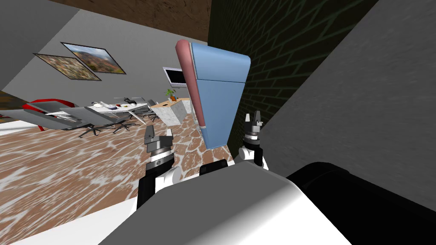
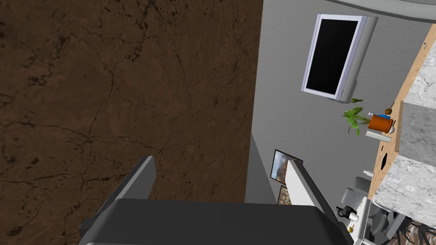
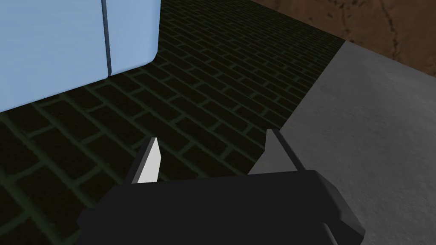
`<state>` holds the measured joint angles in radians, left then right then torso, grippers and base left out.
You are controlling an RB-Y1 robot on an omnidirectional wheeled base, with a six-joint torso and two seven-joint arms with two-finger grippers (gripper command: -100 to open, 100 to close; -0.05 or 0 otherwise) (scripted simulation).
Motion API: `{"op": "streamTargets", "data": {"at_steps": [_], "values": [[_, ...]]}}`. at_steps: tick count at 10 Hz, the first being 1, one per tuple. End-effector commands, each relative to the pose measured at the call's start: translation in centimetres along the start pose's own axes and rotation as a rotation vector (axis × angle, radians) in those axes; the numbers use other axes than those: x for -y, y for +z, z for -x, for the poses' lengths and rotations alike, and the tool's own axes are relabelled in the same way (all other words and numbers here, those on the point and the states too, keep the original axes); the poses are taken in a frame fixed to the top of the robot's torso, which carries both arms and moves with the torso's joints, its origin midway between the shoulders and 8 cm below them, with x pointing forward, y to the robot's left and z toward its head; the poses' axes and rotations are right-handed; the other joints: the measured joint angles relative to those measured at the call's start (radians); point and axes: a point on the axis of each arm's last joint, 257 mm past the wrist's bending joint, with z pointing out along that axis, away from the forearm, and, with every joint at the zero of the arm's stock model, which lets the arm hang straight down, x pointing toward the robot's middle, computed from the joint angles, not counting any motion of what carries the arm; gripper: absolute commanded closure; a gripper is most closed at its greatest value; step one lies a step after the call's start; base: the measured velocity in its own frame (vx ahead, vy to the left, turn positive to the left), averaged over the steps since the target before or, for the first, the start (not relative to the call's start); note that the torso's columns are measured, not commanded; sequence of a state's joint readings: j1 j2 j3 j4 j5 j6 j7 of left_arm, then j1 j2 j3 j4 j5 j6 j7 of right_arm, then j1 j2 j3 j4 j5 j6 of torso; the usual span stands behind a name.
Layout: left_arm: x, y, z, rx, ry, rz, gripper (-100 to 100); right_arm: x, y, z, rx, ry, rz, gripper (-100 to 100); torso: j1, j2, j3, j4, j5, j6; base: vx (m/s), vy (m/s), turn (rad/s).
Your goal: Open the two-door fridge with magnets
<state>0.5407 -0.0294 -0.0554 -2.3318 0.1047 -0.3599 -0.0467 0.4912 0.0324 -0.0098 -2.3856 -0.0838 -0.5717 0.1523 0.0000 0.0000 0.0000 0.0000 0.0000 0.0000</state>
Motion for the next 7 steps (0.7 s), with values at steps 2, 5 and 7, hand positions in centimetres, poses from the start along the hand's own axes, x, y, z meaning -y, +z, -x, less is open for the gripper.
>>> {"op": "streamTargets", "data": {"at_steps": [2, 5, 7], "values": [[0.00, 0.00, 0.00, 0.000, 0.000, 0.000, 0, 0.00, 0.00, 0.00, 0.000, 0.000, 0.000, 0, 0.000, 0.104, -0.209, 0.105, 0.000, 0.000, 0.000, 0.000, 0.000], [0.01, 0.00, 0.00, 0.000, 0.000, 0.000, 0, -0.01, 0.00, 0.00, 0.000, 0.000, 0.000, 0, 0.000, 0.322, -0.644, 0.322, 0.000, 0.000, 0.000, 0.000, 0.000], [0.02, 0.00, 0.00, 0.000, 0.000, 0.000, 0, -0.01, 0.00, 0.00, 0.000, 0.000, 0.000, 0, 0.000, 0.470, -0.939, 0.470, 0.000, 0.000, 0.000, 0.000, 0.000]]}}
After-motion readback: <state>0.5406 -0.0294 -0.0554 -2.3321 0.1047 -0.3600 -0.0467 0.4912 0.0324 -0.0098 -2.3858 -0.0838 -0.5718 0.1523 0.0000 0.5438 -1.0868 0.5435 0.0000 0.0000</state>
